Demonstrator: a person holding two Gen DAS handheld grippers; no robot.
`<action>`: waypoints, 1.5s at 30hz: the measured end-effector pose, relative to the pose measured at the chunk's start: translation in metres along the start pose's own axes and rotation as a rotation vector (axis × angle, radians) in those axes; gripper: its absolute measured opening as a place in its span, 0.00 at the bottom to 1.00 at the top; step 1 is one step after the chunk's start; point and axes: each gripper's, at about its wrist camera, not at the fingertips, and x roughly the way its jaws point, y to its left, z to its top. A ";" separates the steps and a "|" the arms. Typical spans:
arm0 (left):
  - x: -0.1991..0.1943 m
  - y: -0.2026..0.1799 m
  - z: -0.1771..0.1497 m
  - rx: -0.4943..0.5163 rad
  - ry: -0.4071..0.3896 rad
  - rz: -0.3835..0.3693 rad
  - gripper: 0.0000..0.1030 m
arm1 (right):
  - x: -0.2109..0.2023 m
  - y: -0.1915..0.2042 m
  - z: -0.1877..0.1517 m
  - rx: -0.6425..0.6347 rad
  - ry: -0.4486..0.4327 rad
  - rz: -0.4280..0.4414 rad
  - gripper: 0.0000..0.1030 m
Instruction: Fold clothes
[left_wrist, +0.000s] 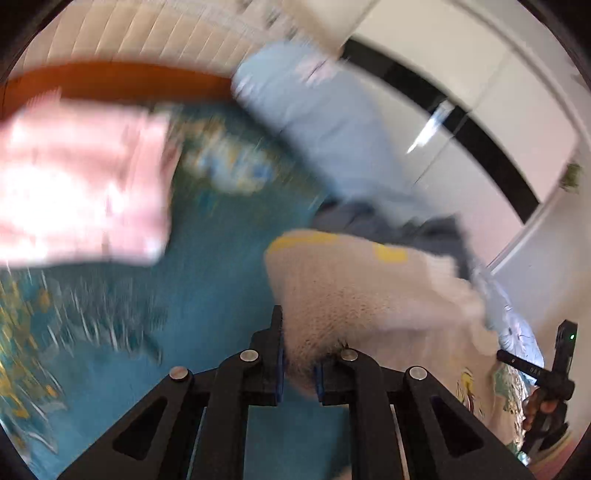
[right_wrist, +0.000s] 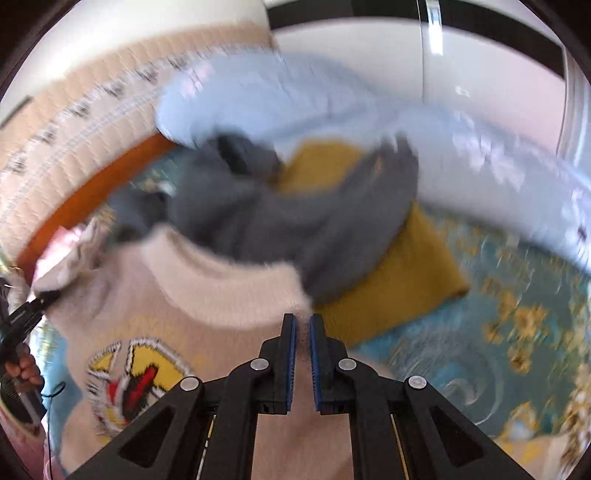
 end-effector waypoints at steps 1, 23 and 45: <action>0.004 0.008 -0.002 -0.035 0.018 -0.014 0.12 | 0.009 -0.003 -0.004 0.019 0.020 0.001 0.08; 0.012 -0.059 -0.006 0.522 -0.084 0.410 0.38 | -0.104 -0.086 -0.099 0.311 -0.179 0.005 0.51; 0.028 -0.135 -0.006 0.719 -0.117 0.370 0.15 | -0.104 -0.127 -0.161 0.500 -0.278 0.133 0.54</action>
